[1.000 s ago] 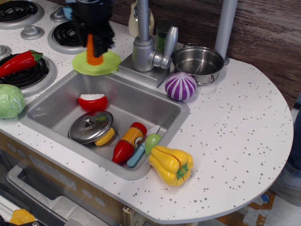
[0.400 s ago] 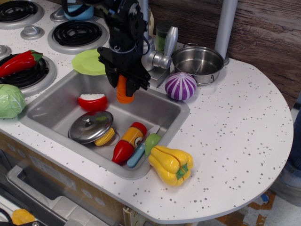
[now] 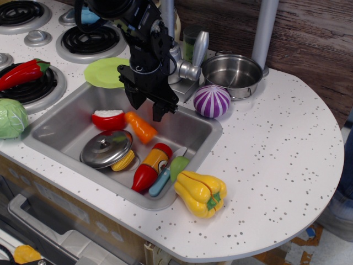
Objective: Take carrot off plate
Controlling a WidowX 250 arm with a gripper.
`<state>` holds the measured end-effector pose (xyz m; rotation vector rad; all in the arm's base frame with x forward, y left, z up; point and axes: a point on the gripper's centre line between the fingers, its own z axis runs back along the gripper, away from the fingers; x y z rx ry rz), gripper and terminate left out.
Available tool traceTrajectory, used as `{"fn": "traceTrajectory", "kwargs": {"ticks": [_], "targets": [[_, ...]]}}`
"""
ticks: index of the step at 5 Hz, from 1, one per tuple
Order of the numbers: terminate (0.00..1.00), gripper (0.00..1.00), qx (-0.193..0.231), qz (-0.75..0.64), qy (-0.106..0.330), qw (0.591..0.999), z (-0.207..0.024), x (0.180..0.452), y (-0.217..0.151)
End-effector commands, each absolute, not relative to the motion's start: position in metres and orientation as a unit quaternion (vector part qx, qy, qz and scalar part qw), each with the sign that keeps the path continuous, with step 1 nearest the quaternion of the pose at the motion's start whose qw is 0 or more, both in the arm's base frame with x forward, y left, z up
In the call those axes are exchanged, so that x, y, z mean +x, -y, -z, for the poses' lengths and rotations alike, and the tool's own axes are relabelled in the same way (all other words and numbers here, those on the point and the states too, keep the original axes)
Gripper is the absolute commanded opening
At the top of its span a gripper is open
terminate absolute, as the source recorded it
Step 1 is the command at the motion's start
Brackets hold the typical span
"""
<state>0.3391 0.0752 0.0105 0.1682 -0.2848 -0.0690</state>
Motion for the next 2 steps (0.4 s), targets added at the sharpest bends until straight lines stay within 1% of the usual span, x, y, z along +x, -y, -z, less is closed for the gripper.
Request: {"fn": "traceTrajectory", "kwargs": {"ticks": [1,2], "targets": [[0.0,1.0,0.087,0.035,0.163,0.982,-0.0215,0.3437,-0.0769],[1.0,1.0,0.087,0.035,0.163,0.982,-0.0215,0.3437,-0.0769]]}}
